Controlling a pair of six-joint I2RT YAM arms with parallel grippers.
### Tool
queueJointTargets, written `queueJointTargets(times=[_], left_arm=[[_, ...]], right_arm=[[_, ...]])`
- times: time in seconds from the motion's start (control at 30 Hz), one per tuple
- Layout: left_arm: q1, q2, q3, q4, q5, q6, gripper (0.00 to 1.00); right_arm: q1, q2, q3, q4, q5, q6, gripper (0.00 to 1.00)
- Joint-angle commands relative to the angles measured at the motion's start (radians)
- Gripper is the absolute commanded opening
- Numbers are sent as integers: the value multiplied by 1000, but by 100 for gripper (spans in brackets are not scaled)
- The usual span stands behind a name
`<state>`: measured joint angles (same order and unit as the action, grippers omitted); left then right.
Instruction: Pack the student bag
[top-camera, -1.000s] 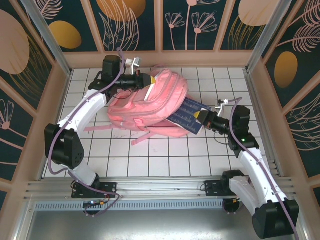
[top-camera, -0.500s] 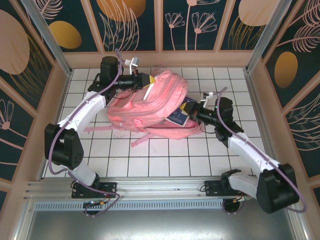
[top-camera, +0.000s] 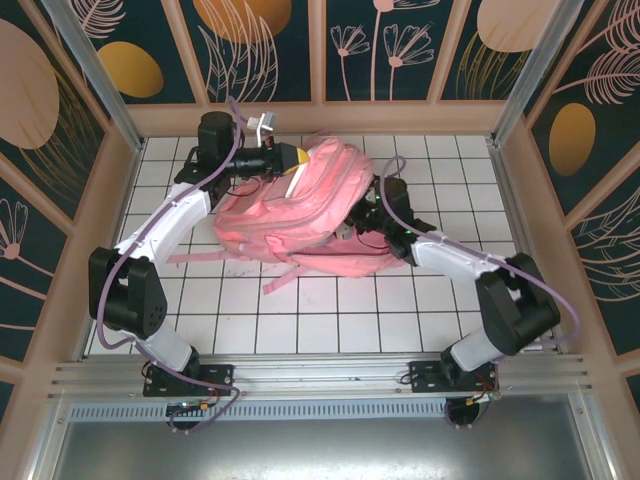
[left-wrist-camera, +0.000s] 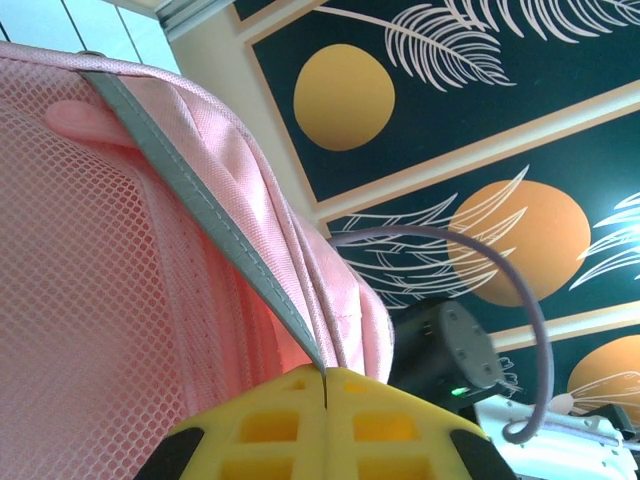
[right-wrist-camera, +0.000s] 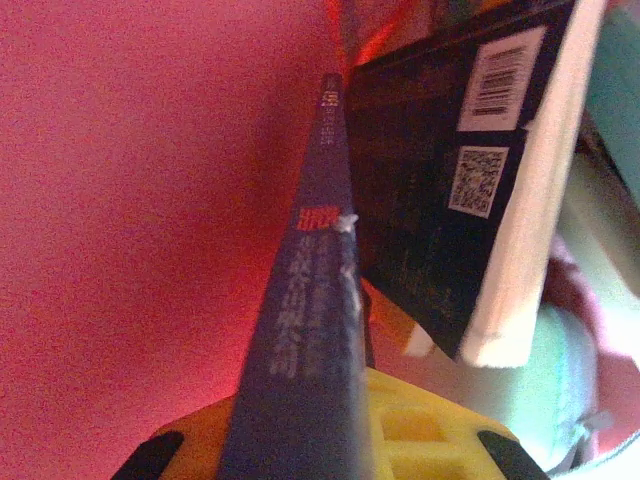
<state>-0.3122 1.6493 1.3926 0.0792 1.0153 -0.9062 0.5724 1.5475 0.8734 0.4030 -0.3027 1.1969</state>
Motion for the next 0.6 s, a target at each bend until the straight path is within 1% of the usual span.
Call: queueJointTargets(times=[0.0, 0.1, 0.17, 0.2, 0.27, 0.37, 0.43, 0.5, 0.57], left_arm=[[-1, -75, 16, 222, 72, -30, 0], [-1, -75, 1, 239, 71, -41, 0], [-1, -75, -7, 247, 70, -46, 0], [0, -75, -9, 250, 69, -49, 0], [1, -77, -10, 249, 68, -49, 0], [3, -74, -9, 245, 65, -49, 0], [9, -73, -7, 246, 62, -52, 0], [16, -71, -6, 250, 56, -57, 0], [26, -71, -9, 252, 46, -63, 0]], right_arm=[[63, 88, 89, 128, 100, 14, 0], [105, 200, 188, 122, 103, -11, 8], [120, 263, 218, 145, 115, 3, 13], [121, 282, 221, 166, 120, 14, 17], [121, 303, 208, 211, 127, 28, 31], [122, 274, 182, 221, 144, -2, 50], [122, 231, 165, 201, 159, -51, 60], [122, 183, 136, 193, 162, -92, 67], [120, 127, 97, 194, 161, -122, 71]])
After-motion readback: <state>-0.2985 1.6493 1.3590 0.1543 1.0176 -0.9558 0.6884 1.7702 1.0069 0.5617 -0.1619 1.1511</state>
